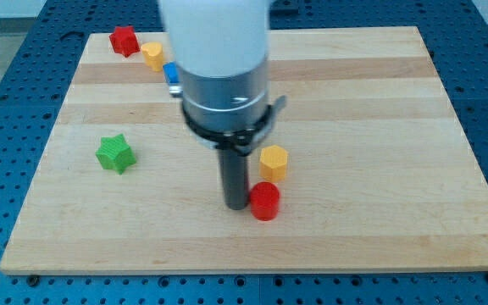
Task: Move the green star towards the bottom center
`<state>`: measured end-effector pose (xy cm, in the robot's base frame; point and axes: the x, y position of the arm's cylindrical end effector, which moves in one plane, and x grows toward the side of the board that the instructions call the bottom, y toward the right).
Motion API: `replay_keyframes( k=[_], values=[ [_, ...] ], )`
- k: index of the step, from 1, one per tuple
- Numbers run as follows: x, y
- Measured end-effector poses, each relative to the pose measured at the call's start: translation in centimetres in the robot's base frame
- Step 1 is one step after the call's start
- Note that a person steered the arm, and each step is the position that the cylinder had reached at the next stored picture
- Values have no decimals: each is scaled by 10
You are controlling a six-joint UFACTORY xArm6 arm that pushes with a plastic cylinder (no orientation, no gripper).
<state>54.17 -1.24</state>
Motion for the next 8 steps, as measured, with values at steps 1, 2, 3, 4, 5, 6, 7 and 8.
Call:
replay_keyframes(
  k=[1, 2, 3, 4, 5, 6, 7, 8],
  values=[
    [0, 16],
    [4, -12],
    [4, -101],
    [-20, -171],
    [-54, -172],
    [-75, -159],
    [-79, -158],
    [-84, -158]
  ],
)
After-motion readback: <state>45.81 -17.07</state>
